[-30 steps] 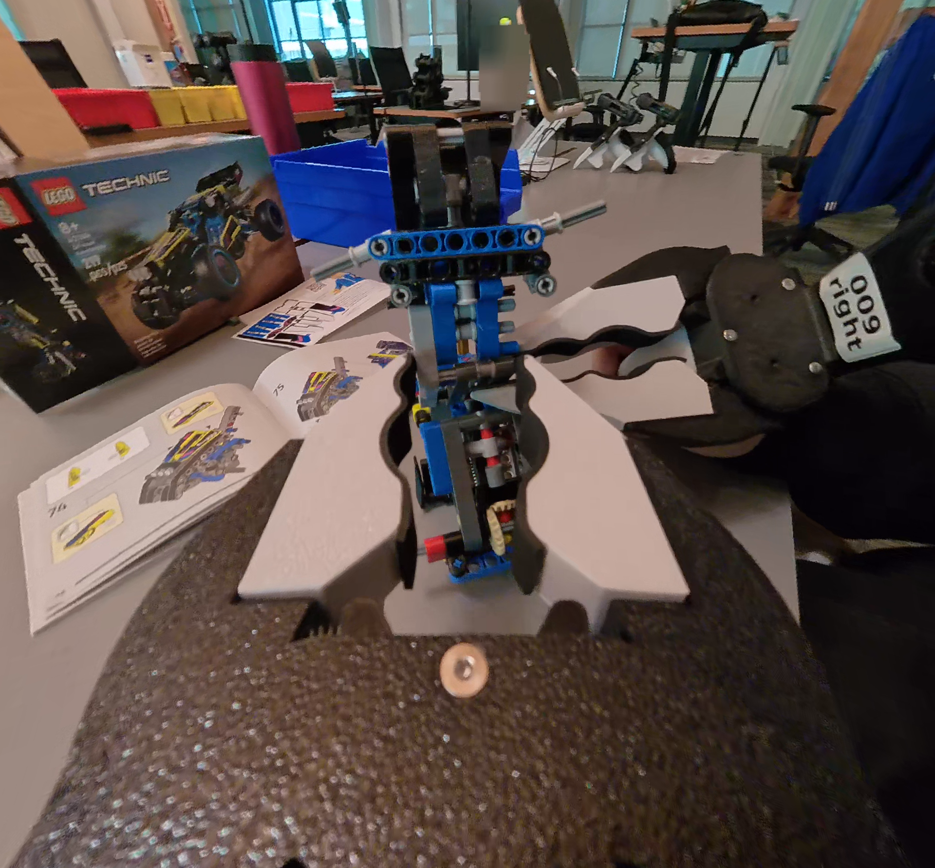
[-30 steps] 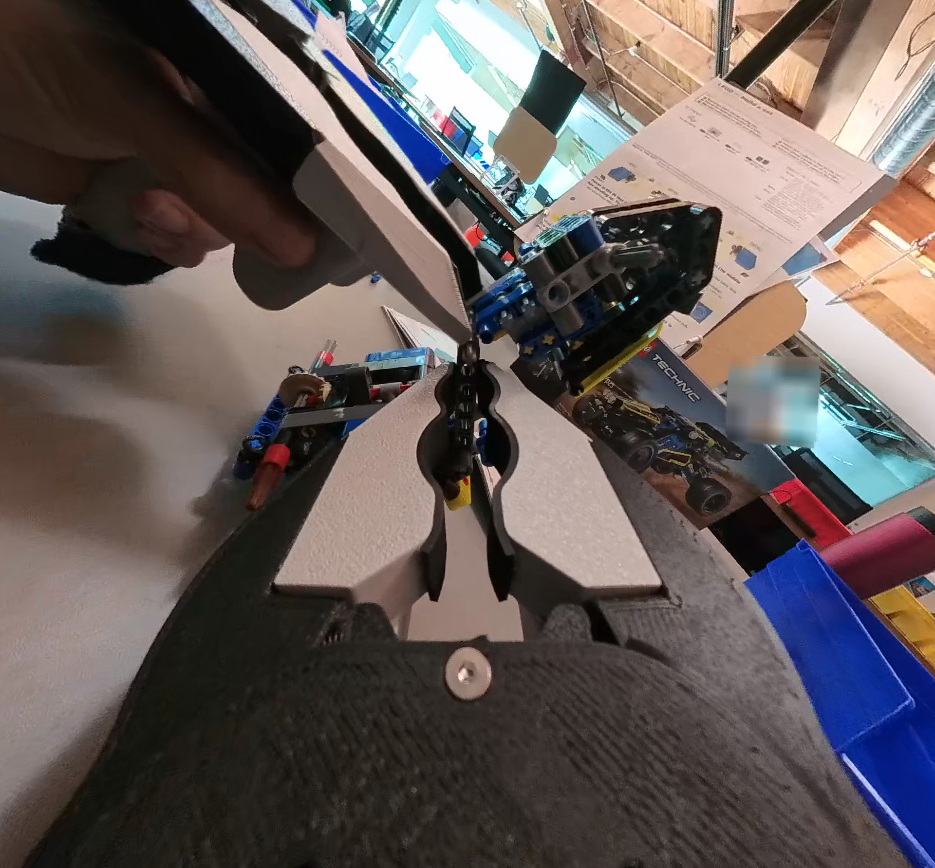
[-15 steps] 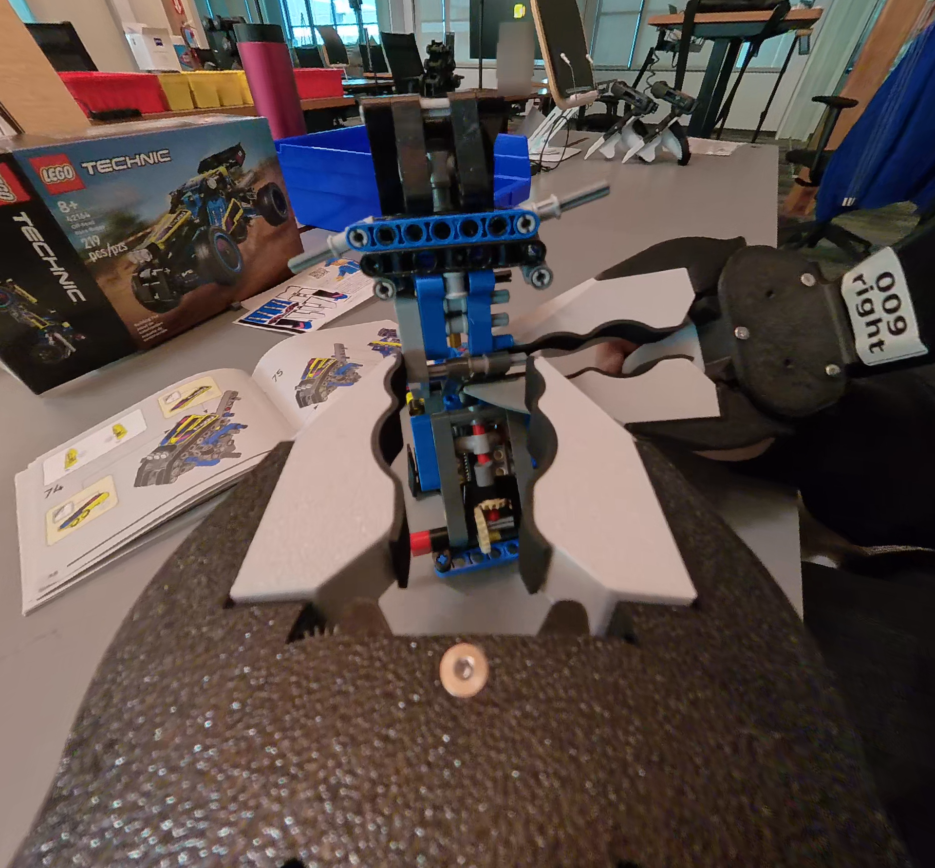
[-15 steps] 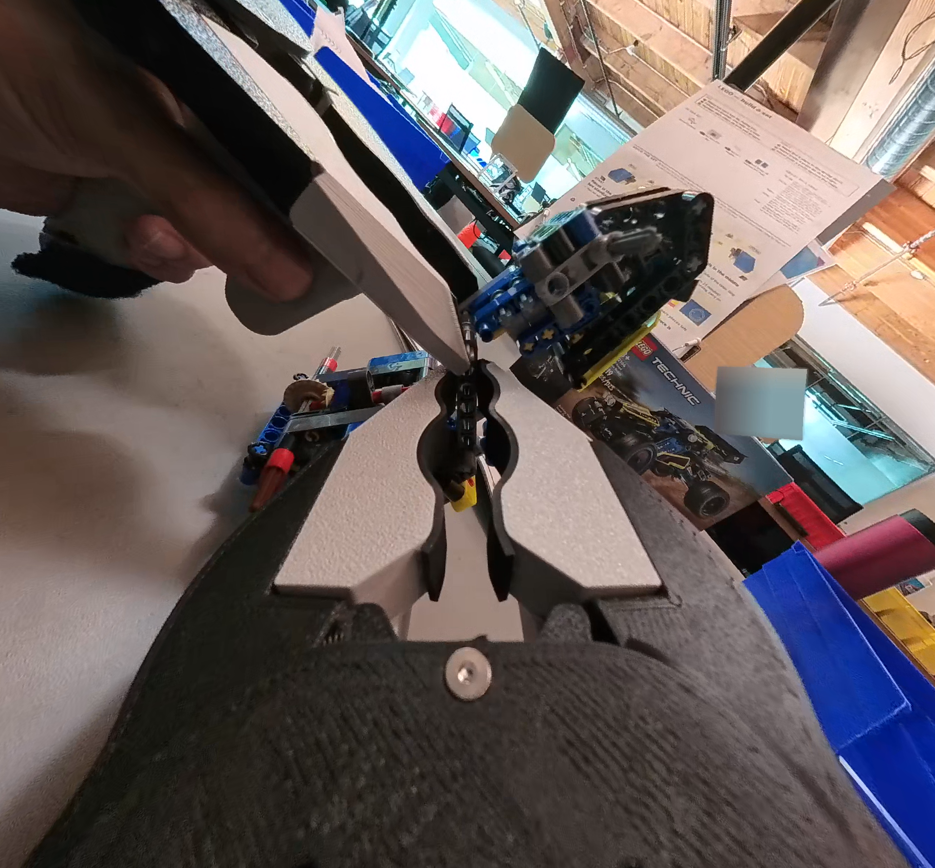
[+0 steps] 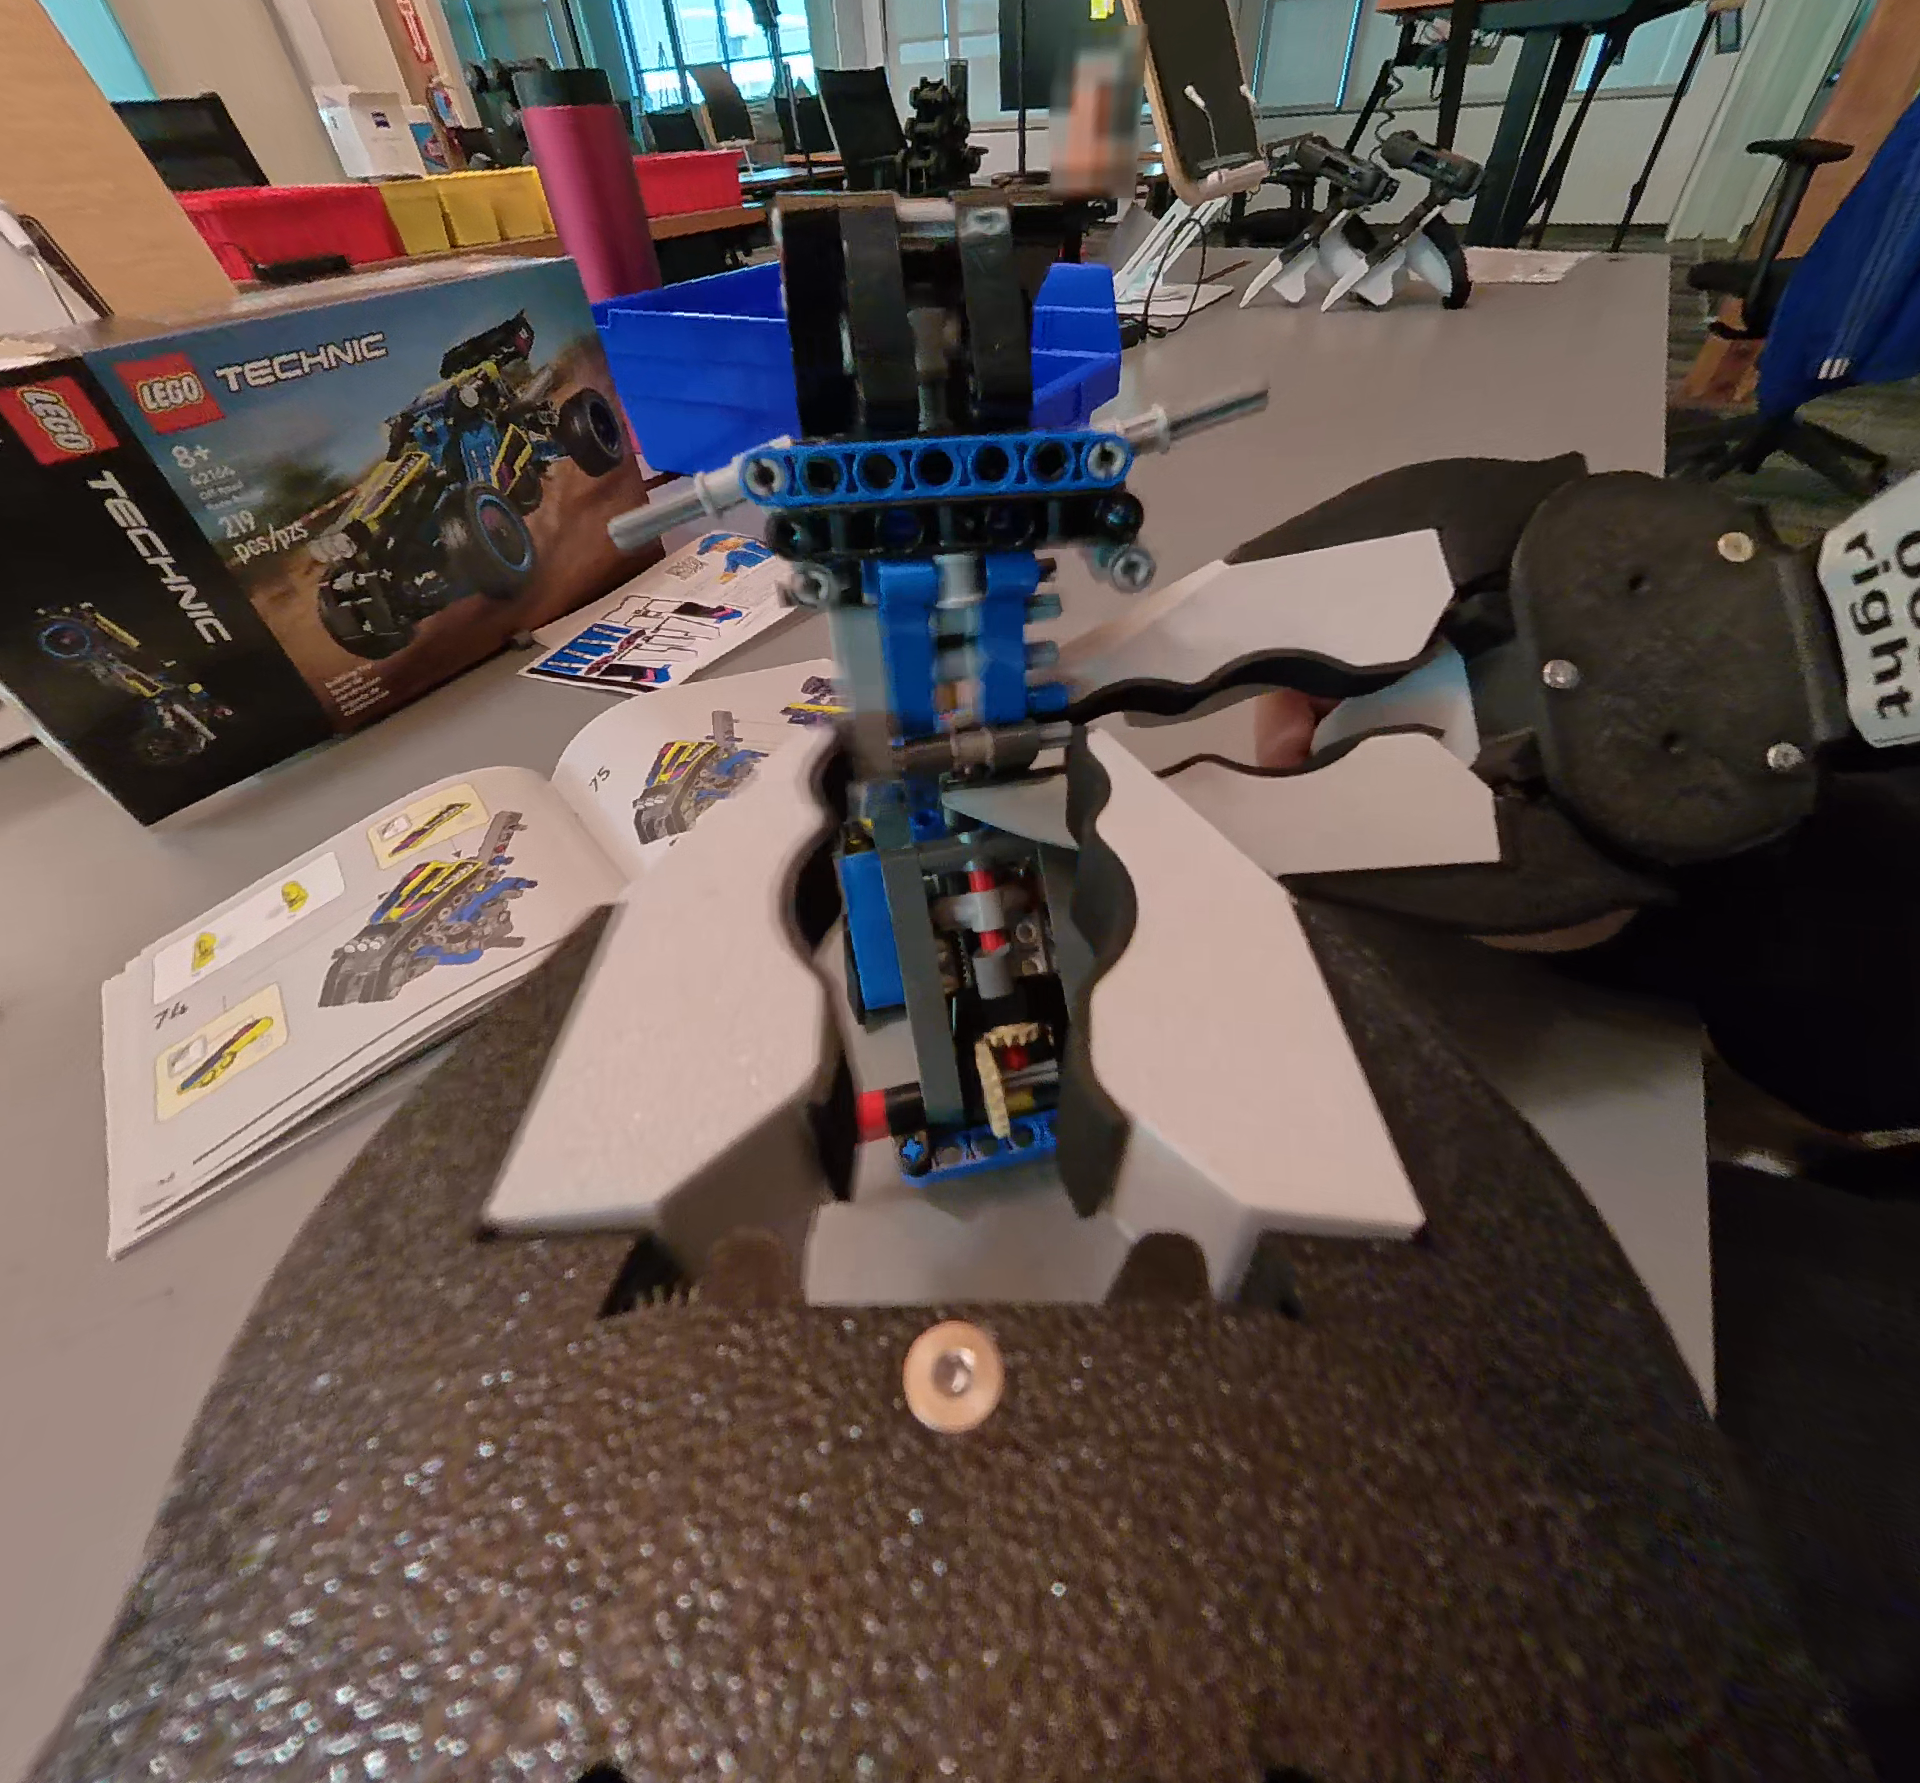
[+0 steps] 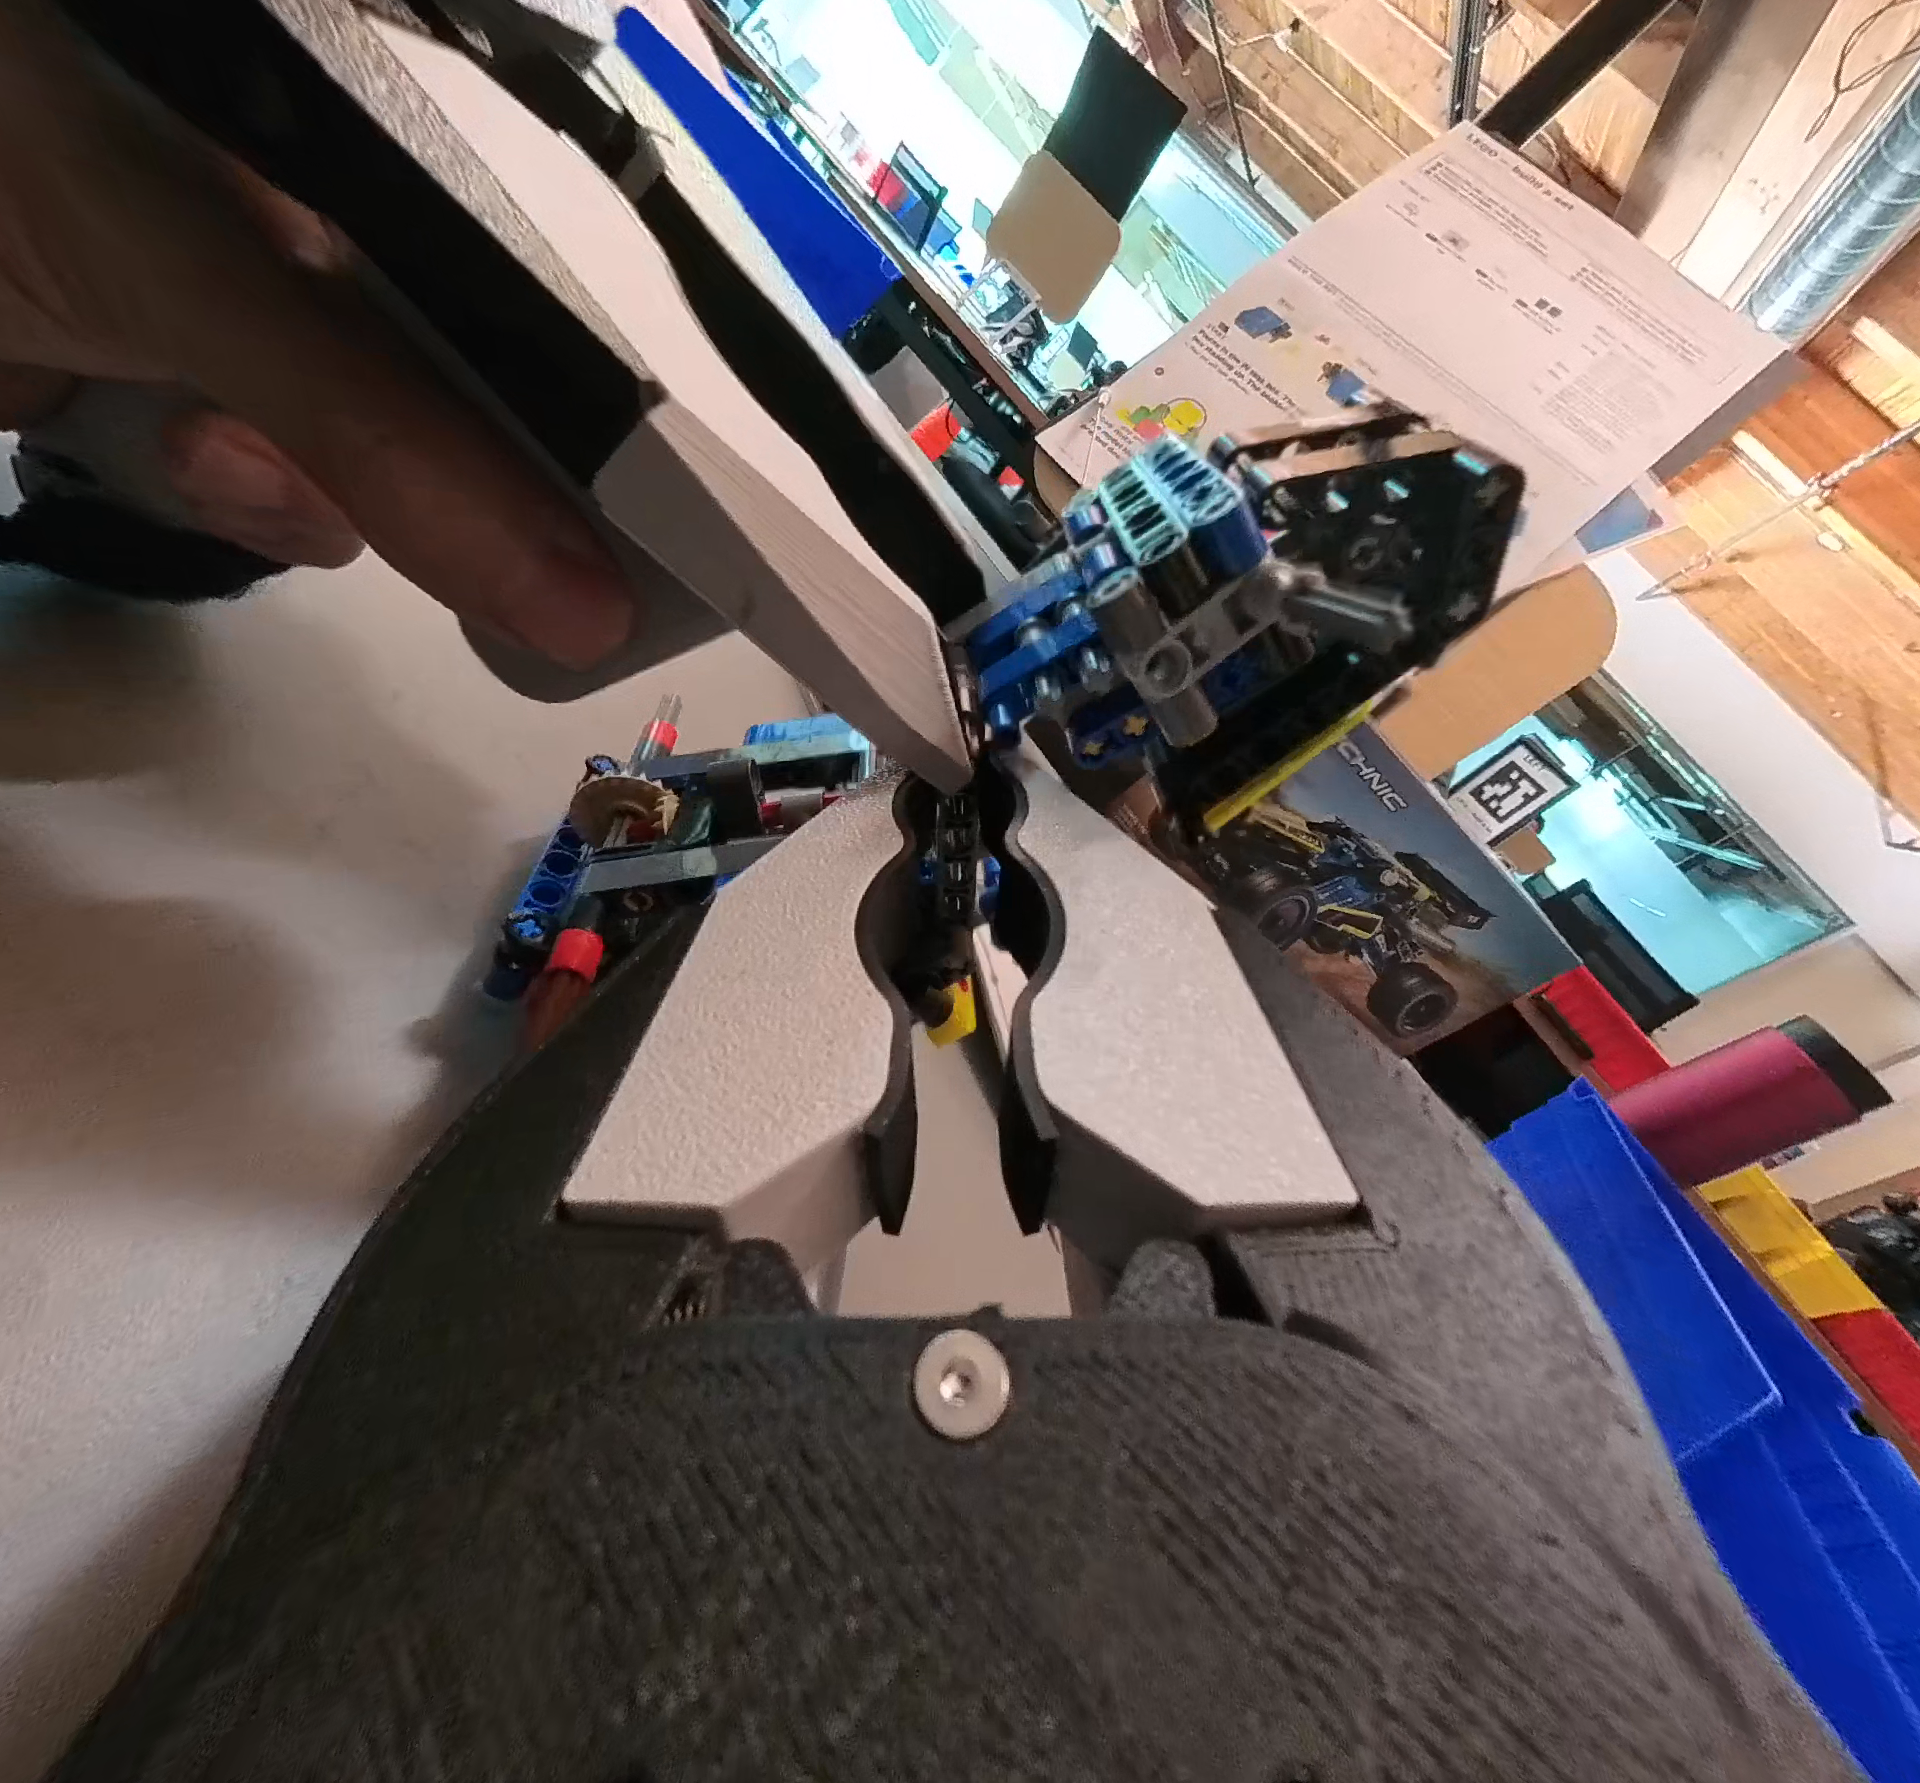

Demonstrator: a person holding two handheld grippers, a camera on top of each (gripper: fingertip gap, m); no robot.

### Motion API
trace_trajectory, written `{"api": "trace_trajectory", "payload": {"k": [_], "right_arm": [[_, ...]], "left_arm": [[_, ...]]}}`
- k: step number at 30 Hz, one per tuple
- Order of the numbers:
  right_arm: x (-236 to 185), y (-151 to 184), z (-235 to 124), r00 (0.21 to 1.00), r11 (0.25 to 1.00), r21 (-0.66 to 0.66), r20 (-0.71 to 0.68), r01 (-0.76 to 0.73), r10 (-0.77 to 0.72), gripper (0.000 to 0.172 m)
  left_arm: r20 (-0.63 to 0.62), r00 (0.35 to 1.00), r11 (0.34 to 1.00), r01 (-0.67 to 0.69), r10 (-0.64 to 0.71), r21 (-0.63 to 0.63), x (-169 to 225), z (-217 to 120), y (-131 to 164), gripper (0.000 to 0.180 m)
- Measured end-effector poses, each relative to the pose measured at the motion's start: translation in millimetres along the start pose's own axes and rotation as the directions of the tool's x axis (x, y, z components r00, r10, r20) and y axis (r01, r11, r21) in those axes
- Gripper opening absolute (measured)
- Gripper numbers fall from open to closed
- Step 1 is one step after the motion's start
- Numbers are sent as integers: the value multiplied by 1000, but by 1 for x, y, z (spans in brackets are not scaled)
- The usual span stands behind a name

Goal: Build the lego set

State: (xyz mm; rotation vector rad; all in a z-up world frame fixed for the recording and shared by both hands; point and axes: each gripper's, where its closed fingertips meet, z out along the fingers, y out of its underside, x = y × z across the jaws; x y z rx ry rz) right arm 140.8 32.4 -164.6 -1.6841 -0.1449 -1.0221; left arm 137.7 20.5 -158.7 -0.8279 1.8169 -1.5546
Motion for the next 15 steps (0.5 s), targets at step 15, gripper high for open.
{"api": "trace_trajectory", "payload": {"k": [15], "right_arm": [[2, 1, -7, 995, 994, 78, 71, -74, 68, 5]], "left_arm": [[-5, 998, 997, 67, -67, 24, -2, -1, -1, 56]]}}
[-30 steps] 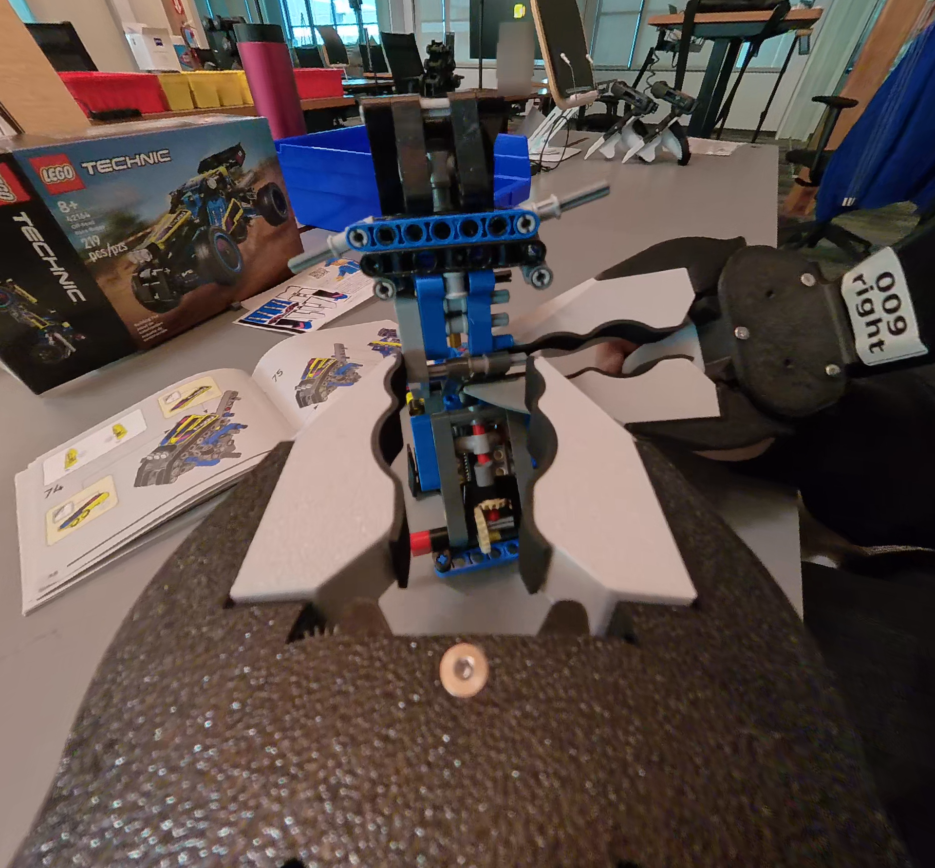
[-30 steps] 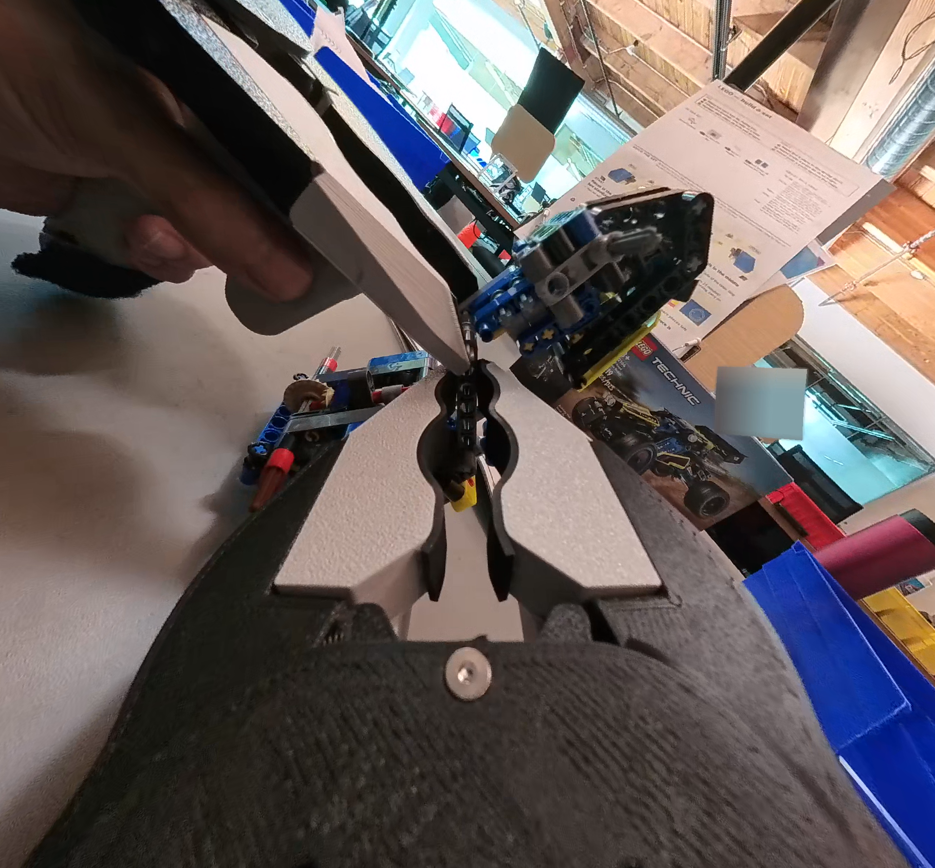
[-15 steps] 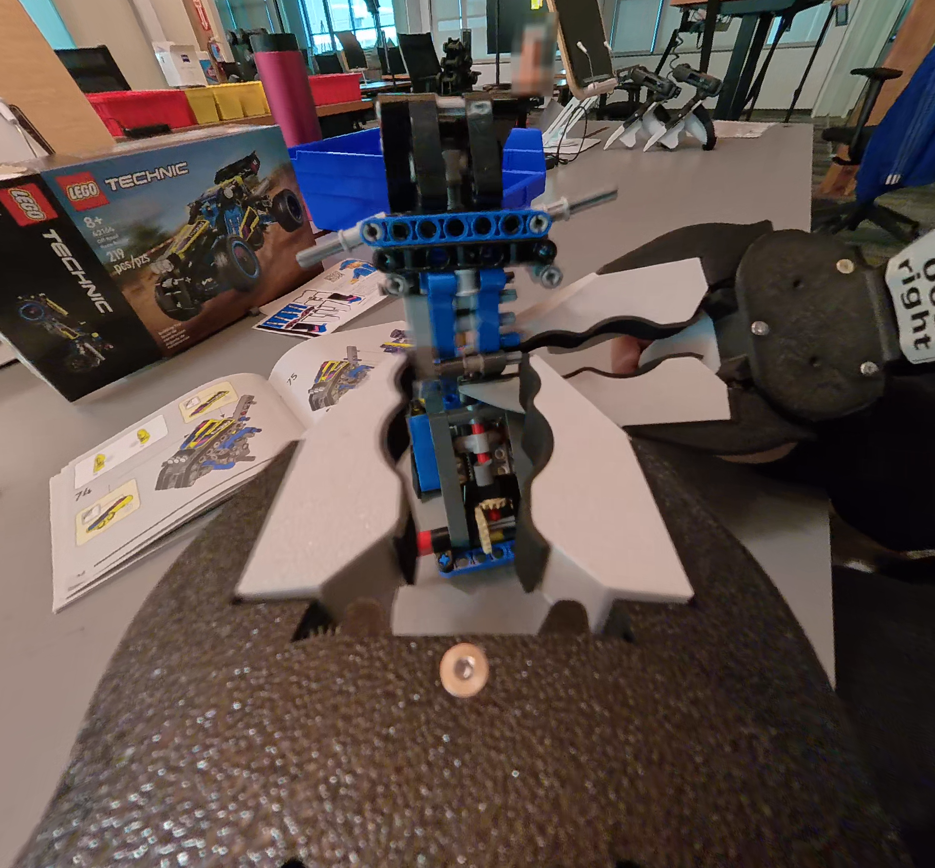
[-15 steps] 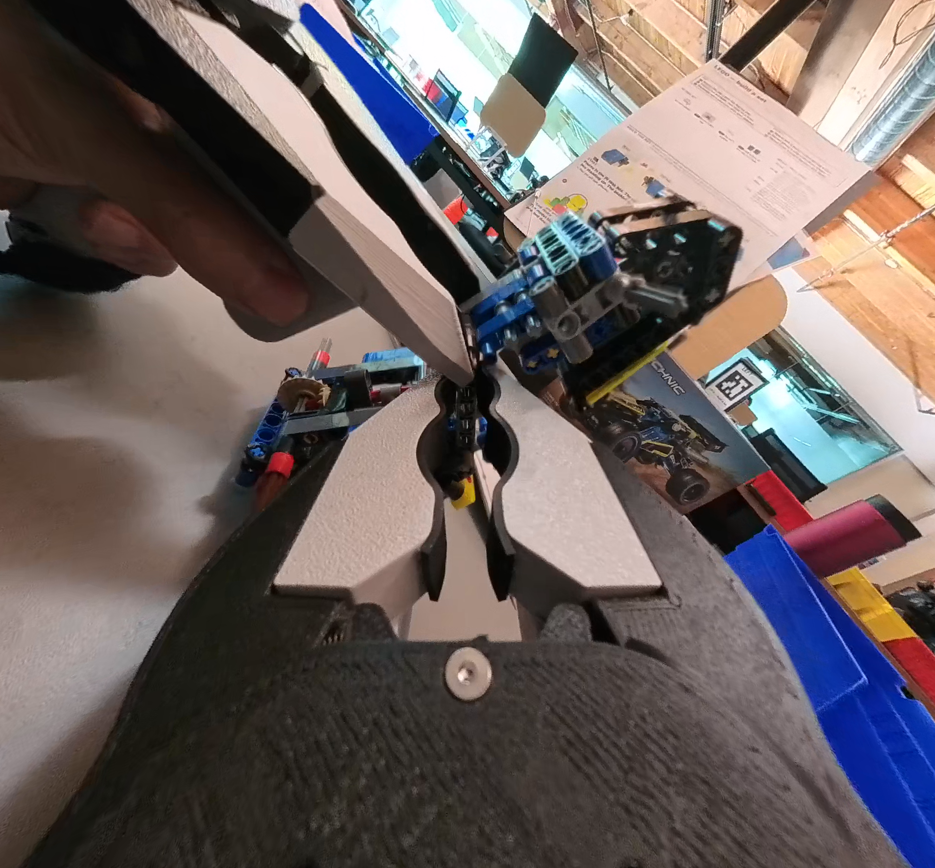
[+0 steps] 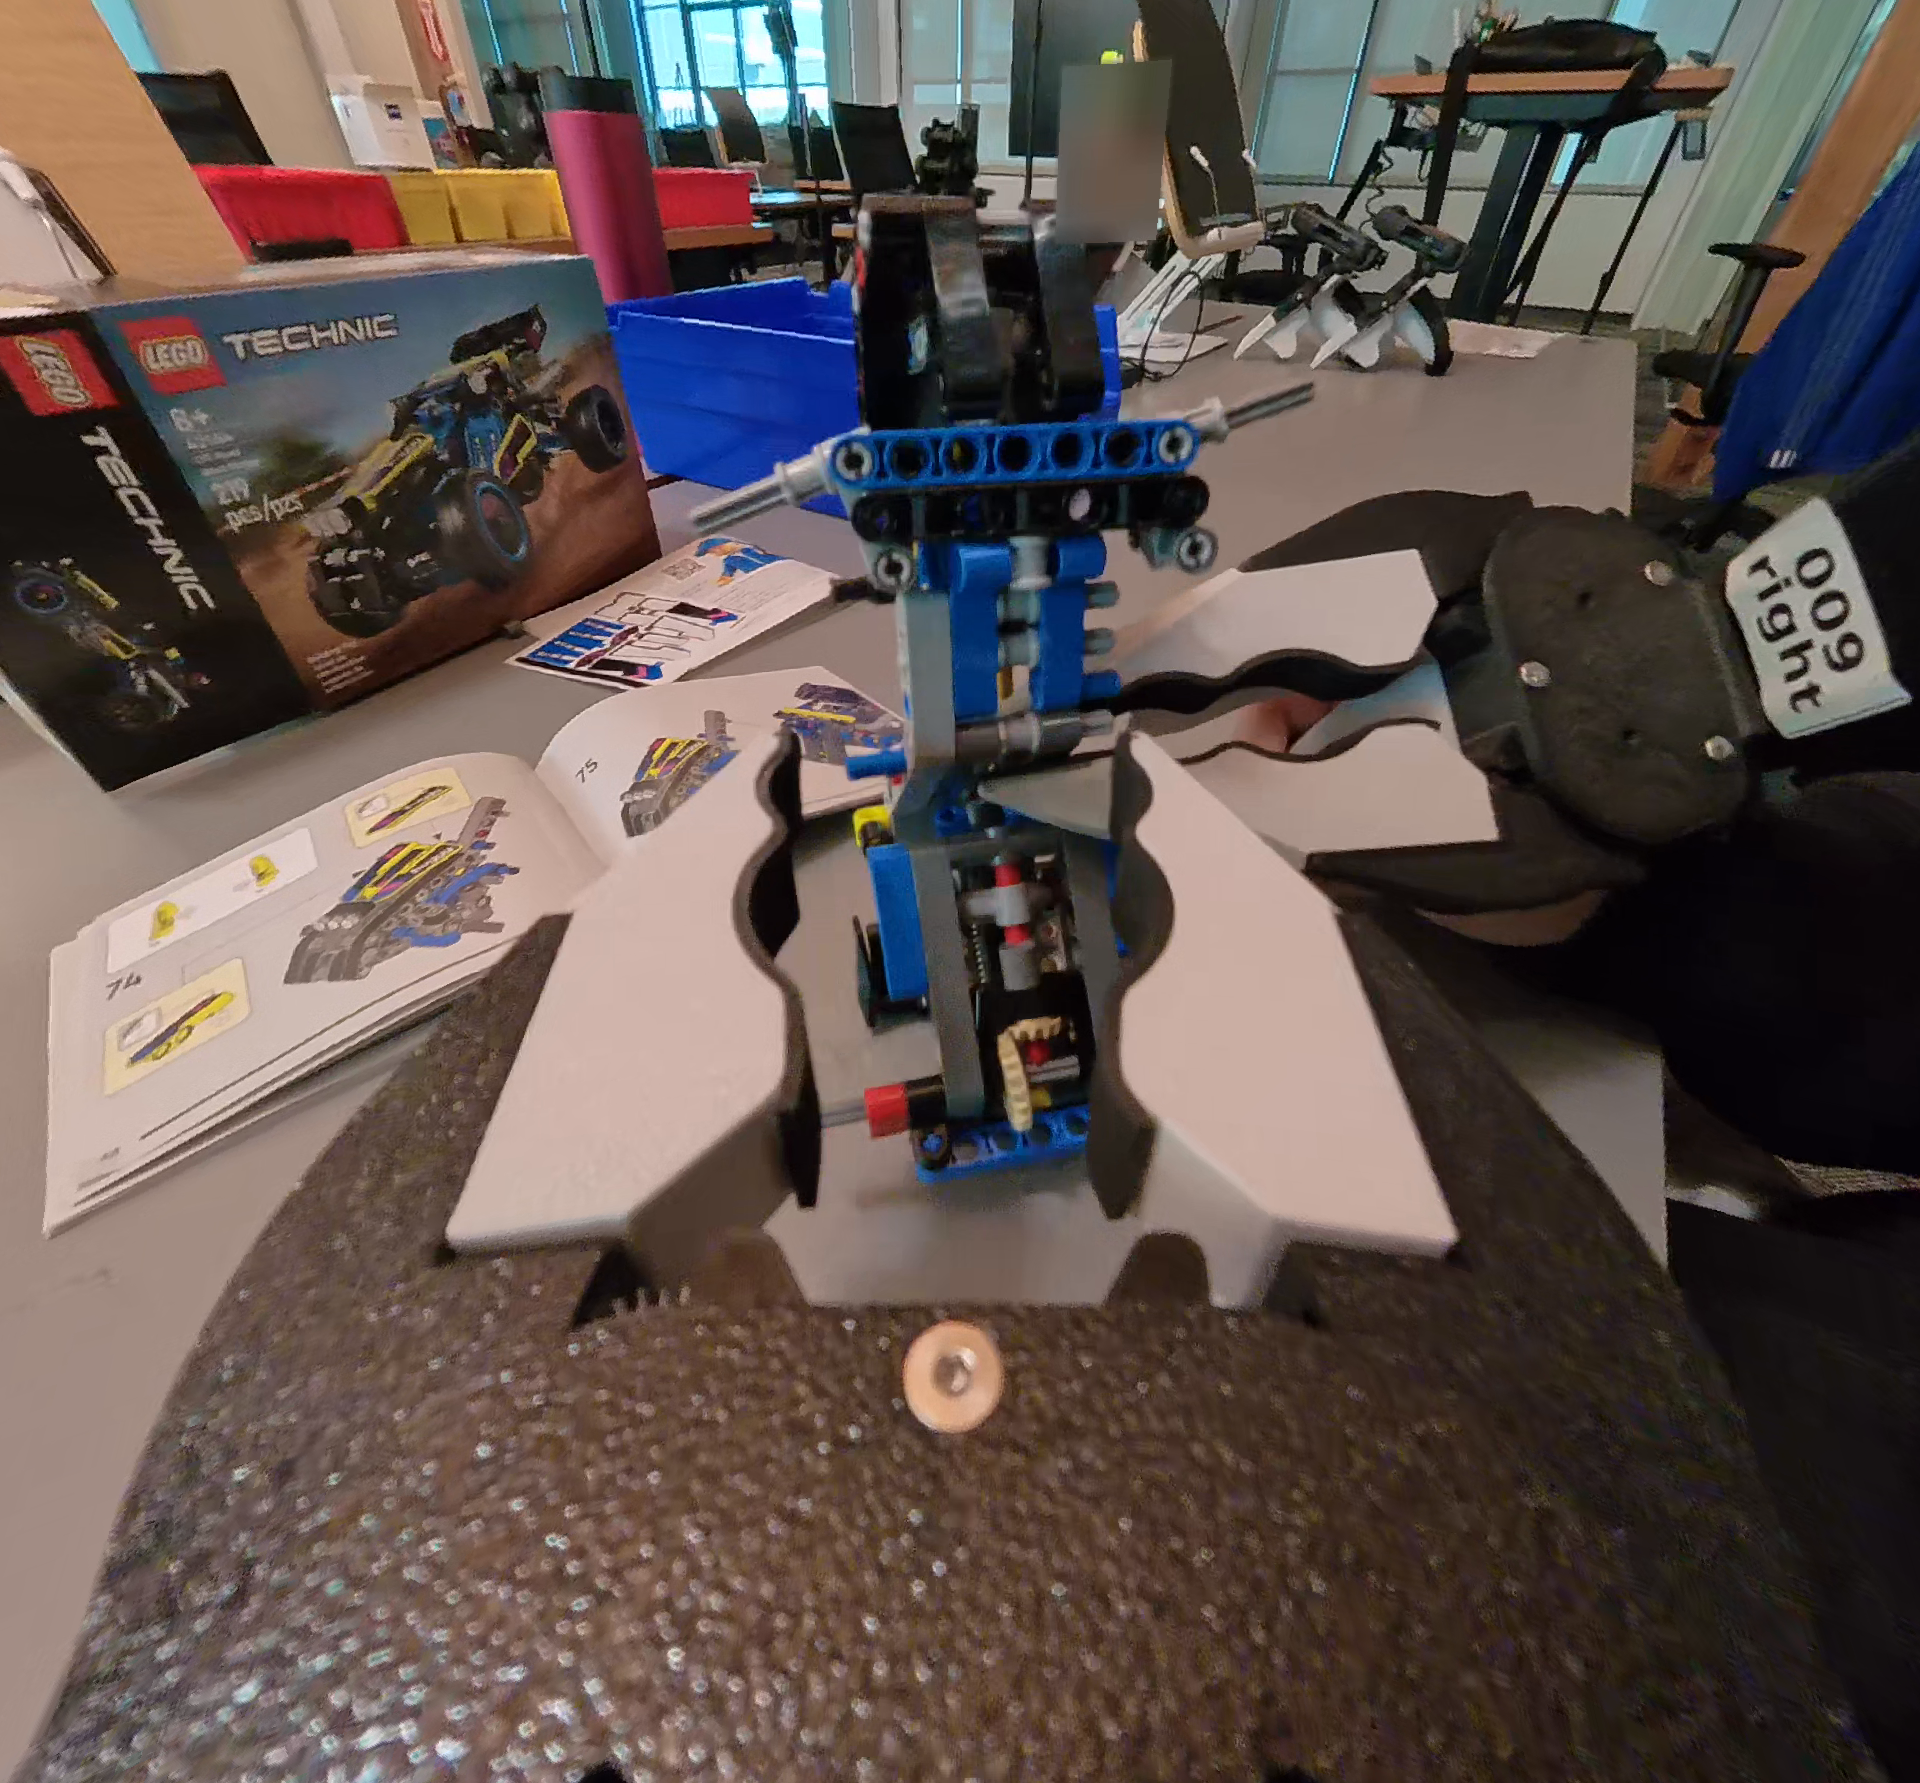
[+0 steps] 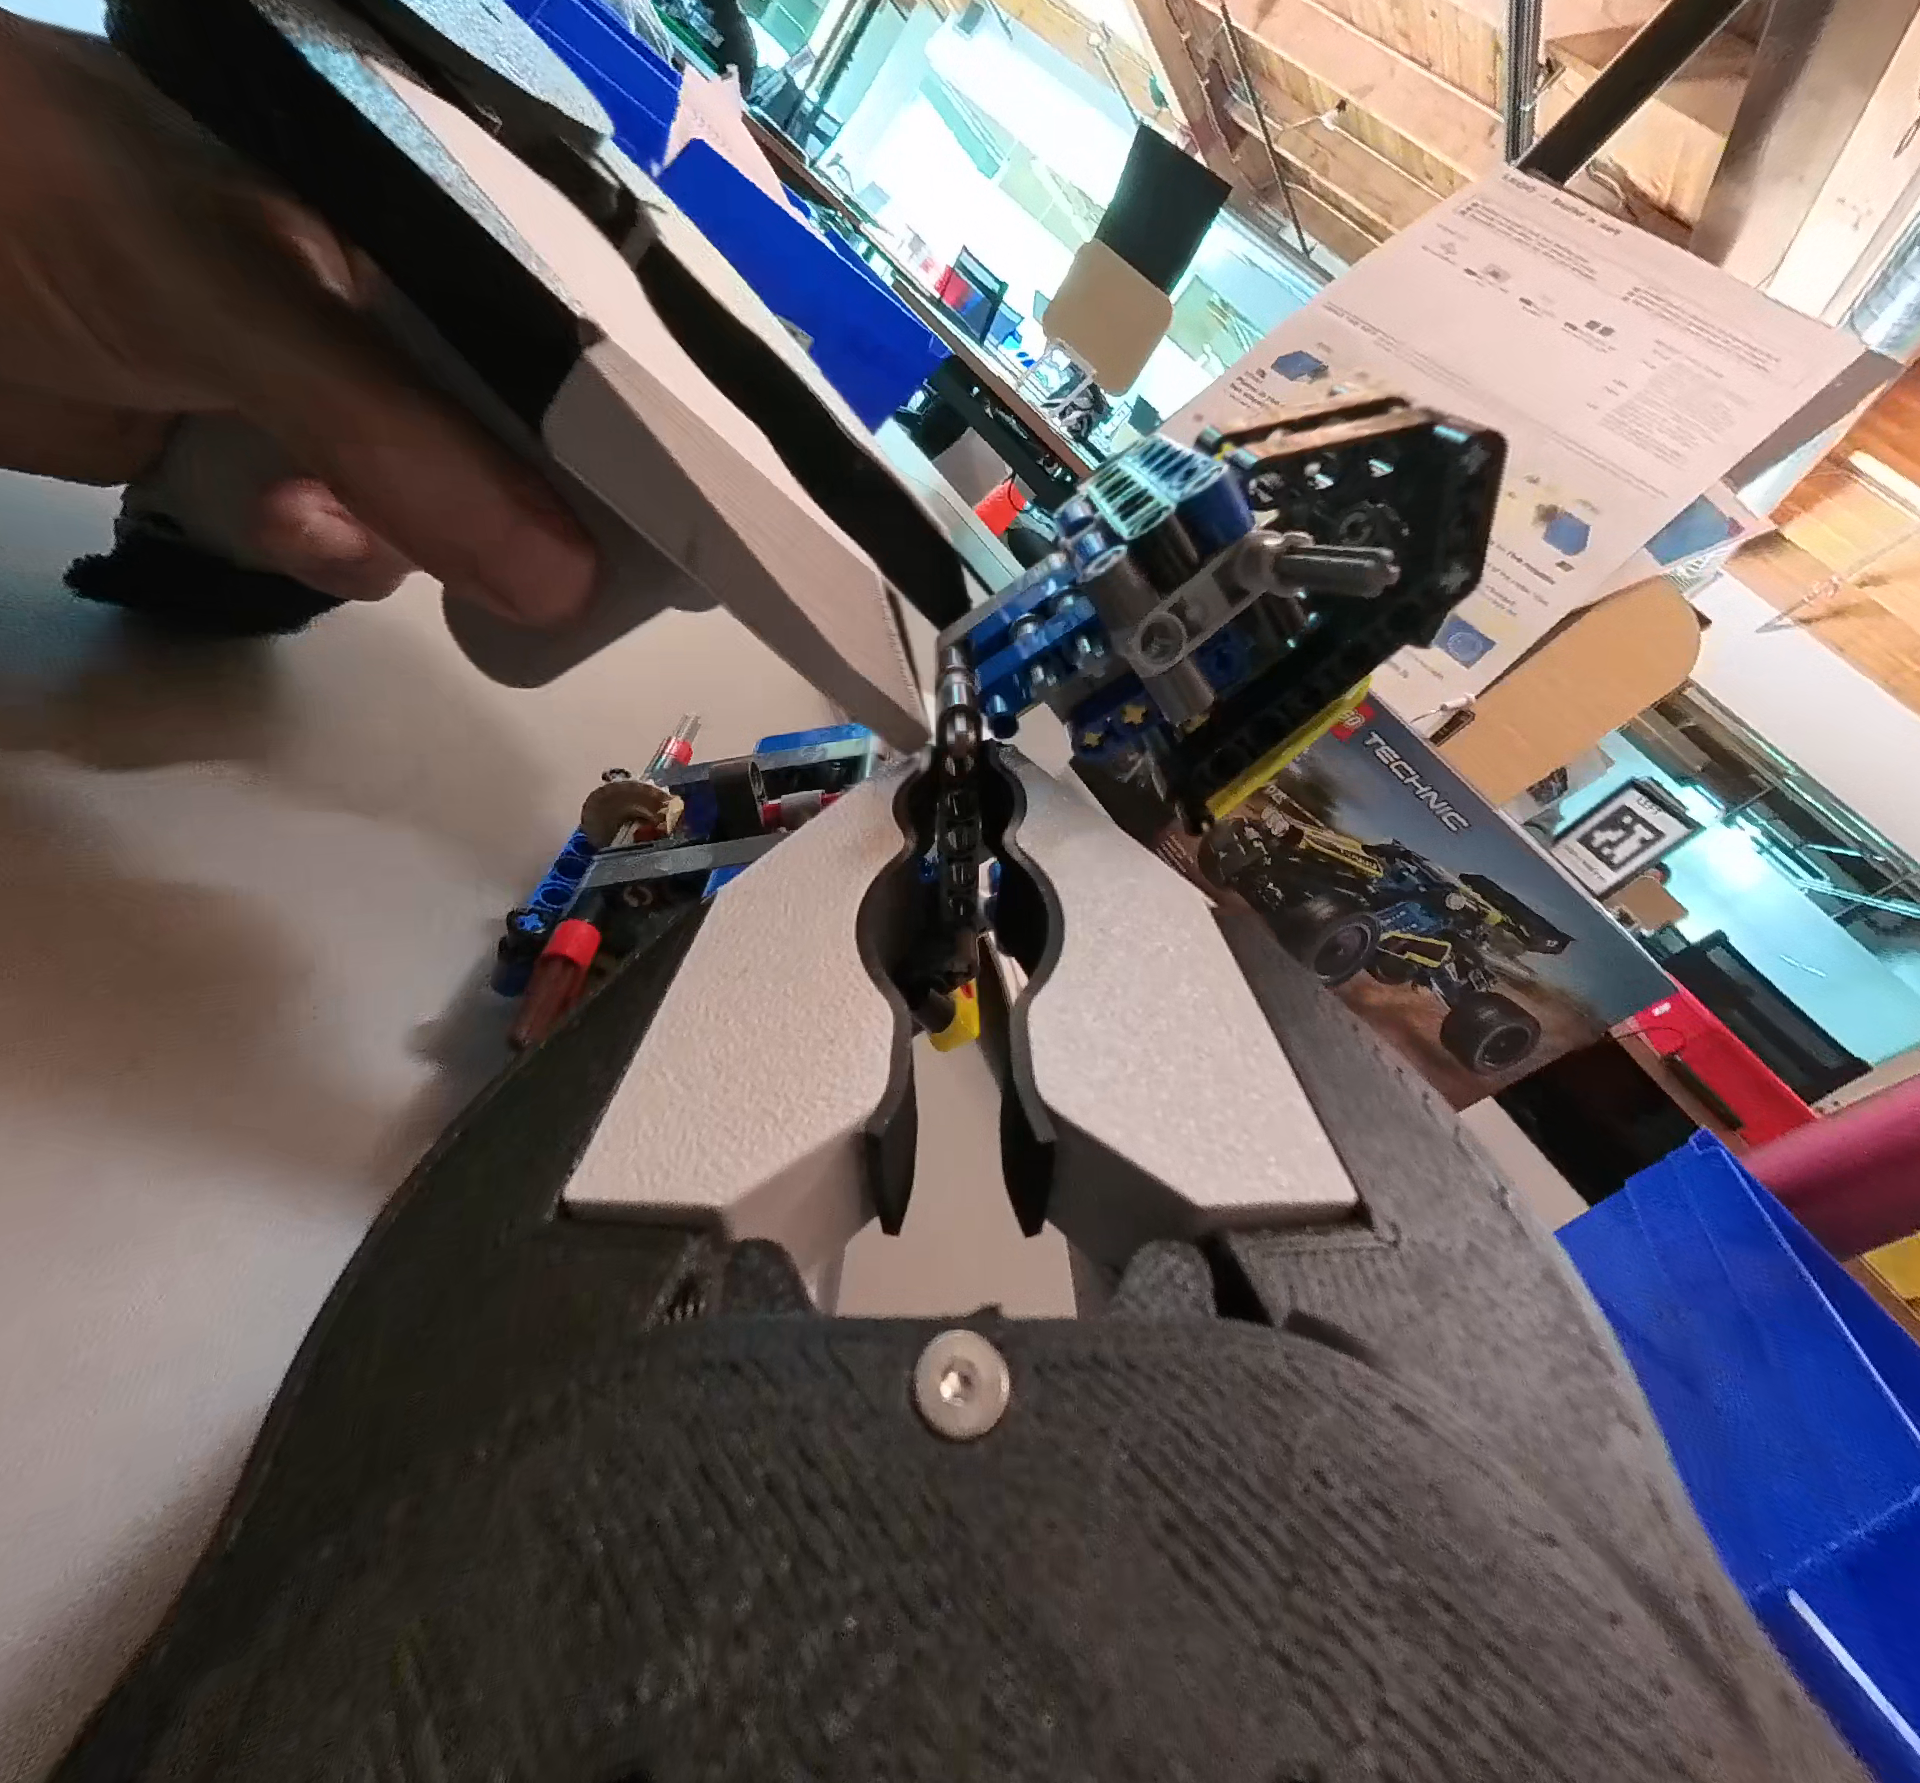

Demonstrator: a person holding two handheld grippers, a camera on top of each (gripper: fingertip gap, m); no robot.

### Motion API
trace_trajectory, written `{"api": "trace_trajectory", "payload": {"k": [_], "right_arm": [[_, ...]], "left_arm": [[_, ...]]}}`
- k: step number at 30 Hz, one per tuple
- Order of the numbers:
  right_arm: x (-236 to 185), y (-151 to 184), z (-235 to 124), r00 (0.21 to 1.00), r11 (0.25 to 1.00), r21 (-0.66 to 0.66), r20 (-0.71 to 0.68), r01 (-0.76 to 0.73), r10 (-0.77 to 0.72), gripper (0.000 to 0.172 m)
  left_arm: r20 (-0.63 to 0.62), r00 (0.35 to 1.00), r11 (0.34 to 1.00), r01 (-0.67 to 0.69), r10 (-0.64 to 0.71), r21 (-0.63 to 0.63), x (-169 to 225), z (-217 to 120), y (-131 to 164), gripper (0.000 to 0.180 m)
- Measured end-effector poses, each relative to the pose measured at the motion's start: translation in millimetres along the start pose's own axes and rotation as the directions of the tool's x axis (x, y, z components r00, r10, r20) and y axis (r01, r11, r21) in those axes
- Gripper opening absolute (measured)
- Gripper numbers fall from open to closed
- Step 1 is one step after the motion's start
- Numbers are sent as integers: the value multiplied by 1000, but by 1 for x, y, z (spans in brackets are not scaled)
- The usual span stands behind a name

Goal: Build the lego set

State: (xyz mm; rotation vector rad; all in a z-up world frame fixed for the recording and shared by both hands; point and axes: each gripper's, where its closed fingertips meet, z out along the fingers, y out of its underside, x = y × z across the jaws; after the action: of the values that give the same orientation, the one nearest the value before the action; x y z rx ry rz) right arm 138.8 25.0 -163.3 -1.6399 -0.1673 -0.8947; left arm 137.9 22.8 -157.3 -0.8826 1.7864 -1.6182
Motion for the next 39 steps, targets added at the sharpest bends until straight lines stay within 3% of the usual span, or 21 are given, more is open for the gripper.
{"api": "trace_trajectory", "payload": {"k": [15, 18, 21, 39], "right_arm": [[4, 4, 0, 999, 999, -19, -39, 32, -32, 5], [2, 2, 1, 996, 997, -35, -54, 64, -66, 5], [0, 2, 1, 995, 996, -35, -51, 79, -81, 5], [3, 4, 1, 995, 996, -59, -65, 72, -76, 5]], "left_arm": [[35, 999, 998, -25, 28, -66, 6, 5, 1, 56], [78, 992, 995, -94, 96, -33, 7, 2, -7, 40], [66, 995, 995, -71, 76, -74, 8, 6, 1, 42], [54, 995, 996, -80, 82, -33, 4, 10, 0, 38]]}}
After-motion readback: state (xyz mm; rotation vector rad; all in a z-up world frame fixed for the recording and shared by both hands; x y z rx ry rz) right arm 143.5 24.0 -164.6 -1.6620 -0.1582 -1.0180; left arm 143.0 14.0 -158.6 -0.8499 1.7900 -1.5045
